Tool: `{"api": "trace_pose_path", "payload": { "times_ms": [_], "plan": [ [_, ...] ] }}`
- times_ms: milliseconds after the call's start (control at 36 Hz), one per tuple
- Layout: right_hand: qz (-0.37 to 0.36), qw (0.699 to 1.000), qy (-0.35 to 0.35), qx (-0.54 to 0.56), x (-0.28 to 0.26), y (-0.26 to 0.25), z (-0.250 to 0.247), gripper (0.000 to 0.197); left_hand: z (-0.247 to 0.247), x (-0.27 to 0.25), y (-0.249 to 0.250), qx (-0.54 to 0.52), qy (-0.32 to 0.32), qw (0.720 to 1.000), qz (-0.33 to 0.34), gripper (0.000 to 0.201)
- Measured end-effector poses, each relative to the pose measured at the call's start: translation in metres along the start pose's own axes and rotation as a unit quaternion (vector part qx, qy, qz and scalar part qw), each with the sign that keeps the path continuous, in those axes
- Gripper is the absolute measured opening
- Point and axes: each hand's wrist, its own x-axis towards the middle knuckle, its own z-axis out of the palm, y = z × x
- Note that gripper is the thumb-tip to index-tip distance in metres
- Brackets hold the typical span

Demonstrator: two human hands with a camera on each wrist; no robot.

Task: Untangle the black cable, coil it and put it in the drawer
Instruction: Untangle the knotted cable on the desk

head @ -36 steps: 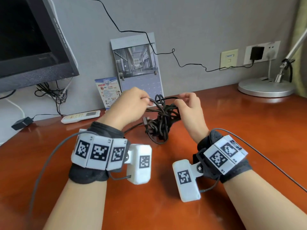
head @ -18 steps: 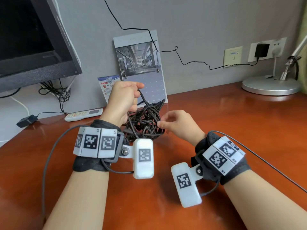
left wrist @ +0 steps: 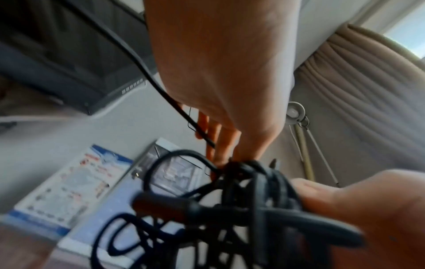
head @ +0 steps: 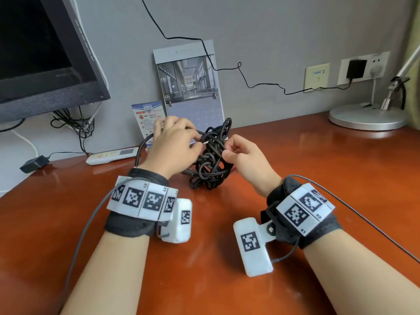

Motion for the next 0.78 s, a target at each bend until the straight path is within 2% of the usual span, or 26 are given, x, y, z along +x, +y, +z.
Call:
{"api": "trace_pose_path", "payload": {
  "times_ms": [56,167,333,500,639,778],
  "plan": [
    [-0.003,1.0,0.006,-0.012,0.001,0.002,0.0,0.027,0.005,0.002,0.009,-0.002,-0.018,1.0,-0.021,0.031],
    [-0.007,0.998,0.044,-0.052,0.002,0.005,-0.002,0.023,0.013,0.002,0.018,-0.044,-0.008,0.998,-0.045,0.027],
    [0.012,0.997,0.006,-0.081,0.003,0.006,-0.004,0.023,0.016,0.001,0.021,-0.127,-0.062,0.984,-0.107,0.024],
    [0.003,0.999,0.003,-0.045,0.001,0.009,0.002,0.032,0.017,0.001,0.028,-0.121,-0.039,0.973,-0.192,0.014],
    [0.036,0.999,-0.017,0.021,0.001,0.013,0.004,0.033,0.022,0.002,0.025,-0.116,0.007,0.964,-0.238,0.024],
    [0.012,0.999,-0.035,0.024,-0.005,0.003,0.008,0.025,0.022,0.0,0.021,-0.135,0.018,0.948,-0.289,0.028]
  ]
}}
